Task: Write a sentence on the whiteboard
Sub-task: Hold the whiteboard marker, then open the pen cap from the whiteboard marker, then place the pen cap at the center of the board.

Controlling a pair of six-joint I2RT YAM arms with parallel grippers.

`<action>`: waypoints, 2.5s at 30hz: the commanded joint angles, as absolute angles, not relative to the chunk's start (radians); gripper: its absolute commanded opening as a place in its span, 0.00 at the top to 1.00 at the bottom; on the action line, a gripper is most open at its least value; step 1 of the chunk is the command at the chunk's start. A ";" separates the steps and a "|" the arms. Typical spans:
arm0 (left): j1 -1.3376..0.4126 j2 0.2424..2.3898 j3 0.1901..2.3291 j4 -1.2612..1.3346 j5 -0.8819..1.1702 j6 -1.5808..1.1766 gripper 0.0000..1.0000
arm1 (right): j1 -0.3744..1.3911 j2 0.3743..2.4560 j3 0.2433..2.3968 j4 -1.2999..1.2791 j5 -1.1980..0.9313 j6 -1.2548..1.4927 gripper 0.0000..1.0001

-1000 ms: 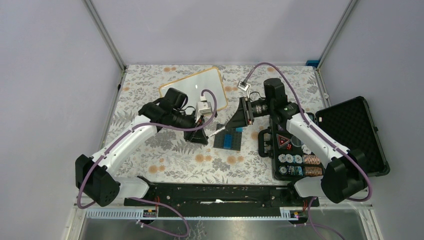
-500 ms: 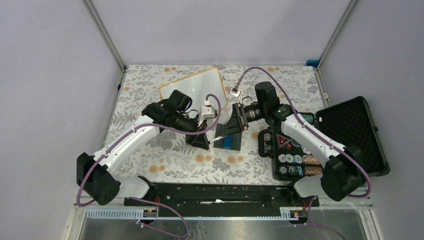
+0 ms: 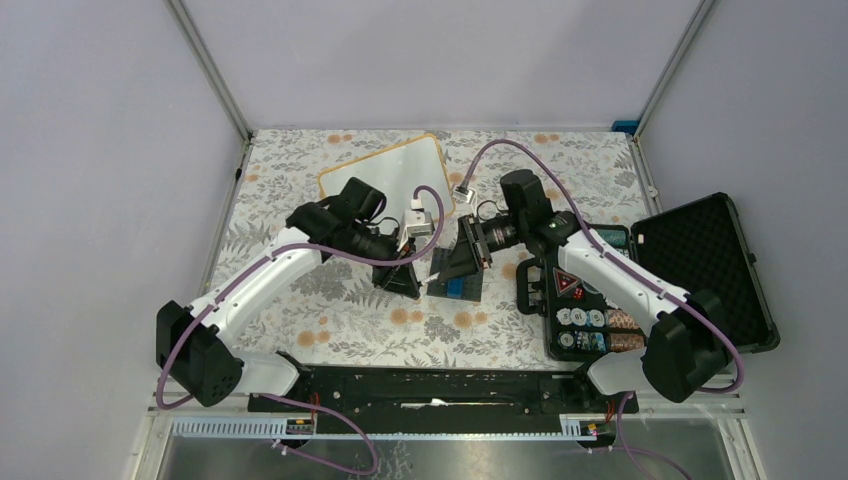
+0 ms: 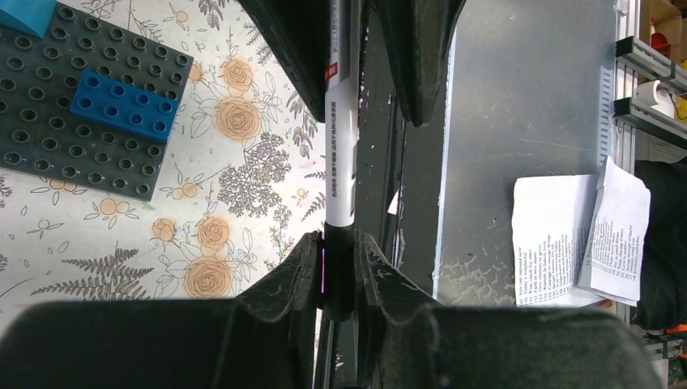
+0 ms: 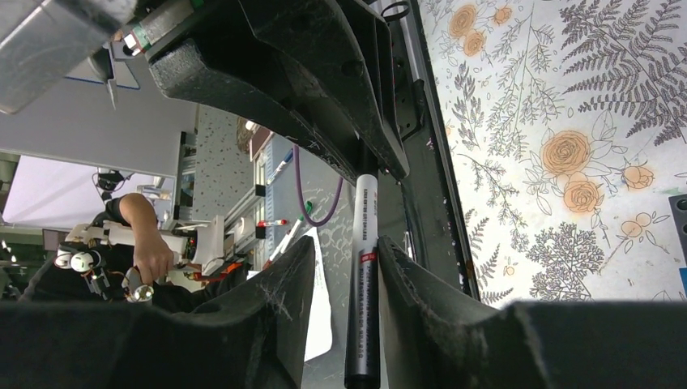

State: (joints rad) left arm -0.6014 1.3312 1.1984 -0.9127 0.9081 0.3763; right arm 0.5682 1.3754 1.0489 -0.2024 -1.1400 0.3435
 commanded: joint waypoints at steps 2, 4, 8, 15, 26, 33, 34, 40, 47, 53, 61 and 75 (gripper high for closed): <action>-0.605 1.343 1.256 -0.882 0.935 0.393 1.00 | 0.602 1.381 1.040 -0.213 -1.139 0.326 0.61; -0.611 1.343 1.256 -0.882 0.937 0.395 1.00 | 0.607 1.383 1.035 -0.214 -1.136 0.327 0.62; -0.619 1.342 1.248 -0.882 0.935 0.401 1.00 | 0.610 1.385 1.035 -0.213 -1.131 0.326 0.62; -0.633 1.338 1.246 -0.882 0.925 0.402 1.00 | 0.613 1.393 1.042 -0.212 -1.129 0.330 0.57; -0.649 1.343 1.241 -0.882 0.908 0.402 1.00 | 0.613 1.388 1.040 -0.204 -1.124 0.339 0.62; -0.649 1.344 1.234 -0.882 0.899 0.397 1.00 | 0.613 1.384 1.039 -0.207 -1.129 0.335 0.81; -0.649 1.344 1.234 -0.882 0.897 0.397 1.00 | 0.613 1.384 1.039 -0.206 -1.130 0.337 0.83; -0.649 1.329 1.218 -0.882 0.886 0.400 1.00 | 0.613 1.379 1.046 -0.206 -1.141 0.338 1.00; -0.644 1.309 1.168 -0.912 0.827 0.454 1.00 | 0.565 1.374 1.066 -0.207 -1.131 0.358 1.00; -0.608 1.298 1.131 -0.951 0.795 0.499 1.00 | 0.499 1.349 1.074 -0.209 -1.147 0.364 1.00; -0.585 1.338 1.118 -1.016 0.758 0.547 1.00 | 0.420 1.322 1.125 -0.285 -1.110 0.312 1.00; 0.024 1.264 1.077 -0.961 0.711 0.657 1.00 | 0.327 1.303 1.121 -0.366 -1.068 0.246 1.00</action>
